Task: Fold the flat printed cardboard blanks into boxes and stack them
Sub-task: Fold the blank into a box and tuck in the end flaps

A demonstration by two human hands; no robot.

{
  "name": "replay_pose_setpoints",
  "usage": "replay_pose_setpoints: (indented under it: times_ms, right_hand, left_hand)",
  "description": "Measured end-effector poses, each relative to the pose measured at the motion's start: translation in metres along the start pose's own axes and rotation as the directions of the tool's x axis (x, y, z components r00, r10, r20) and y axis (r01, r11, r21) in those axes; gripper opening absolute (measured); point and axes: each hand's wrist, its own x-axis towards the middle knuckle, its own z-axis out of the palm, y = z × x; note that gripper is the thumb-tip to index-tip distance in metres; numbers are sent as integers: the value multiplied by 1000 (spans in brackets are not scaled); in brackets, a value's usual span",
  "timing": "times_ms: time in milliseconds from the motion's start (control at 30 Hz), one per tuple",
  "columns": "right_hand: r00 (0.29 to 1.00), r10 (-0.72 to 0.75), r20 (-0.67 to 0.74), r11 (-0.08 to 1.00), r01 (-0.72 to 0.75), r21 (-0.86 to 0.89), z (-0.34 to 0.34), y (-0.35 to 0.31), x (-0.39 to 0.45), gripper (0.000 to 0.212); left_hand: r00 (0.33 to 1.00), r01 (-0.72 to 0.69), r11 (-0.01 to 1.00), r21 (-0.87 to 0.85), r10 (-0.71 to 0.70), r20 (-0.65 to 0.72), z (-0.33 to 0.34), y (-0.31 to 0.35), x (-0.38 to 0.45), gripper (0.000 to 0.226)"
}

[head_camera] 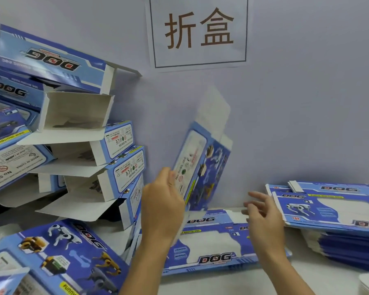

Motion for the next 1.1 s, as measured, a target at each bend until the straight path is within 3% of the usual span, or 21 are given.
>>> replay_pose_setpoints:
  times_ms: [67, 133, 267, 367, 433, 567, 733, 833, 967, 1100]
  right_hand:
    - [989, 70, 131, 994, -79, 70, -4, -12, 6, 24]
    - [966, 57, 251, 979, -103, 174, -8, -29, 11, 27]
    - [948, -74, 309, 977, 7, 214, -17, -56, 16, 28]
    - [953, -106, 282, 970, 36, 241, -17, -63, 14, 17]
    - [955, -131, 265, 970, 68, 235, -15, -65, 11, 15]
    - [943, -154, 294, 963, 77, 258, -14, -65, 10, 27]
    - [883, -135, 451, 937, -34, 347, 2, -63, -2, 53]
    - [864, -73, 499, 917, -138, 374, 5, -60, -5, 57]
    - [908, -23, 419, 900, -164, 404, -11, -60, 4, 49]
    - [890, -38, 454, 862, -200, 466, -32, -63, 11, 49]
  left_hand:
    - [989, 112, 966, -231, -131, -69, -2, 8, 4, 30]
    - [957, 271, 879, -391, -290, 11, -3, 10, 7, 27]
    - [880, 466, 742, -482, -448, 160, -1, 3, 7, 21]
    - [897, 439, 712, -548, -384, 220, 4, 9, 2, 9]
    - [914, 406, 719, -564, -319, 251, 10, 13, -4, 13]
    - [924, 377, 746, -548, -264, 276, 17, 18, -10, 47]
    - [883, 440, 704, -557, -227, 411, 27, 32, -17, 93]
    - [885, 428, 683, -592, -185, 427, 29, 36, -21, 82]
    - [916, 369, 696, -616, -161, 368, 19, 24, -13, 69]
    - [871, 406, 668, -624, -77, 484, 11, 14, -13, 64]
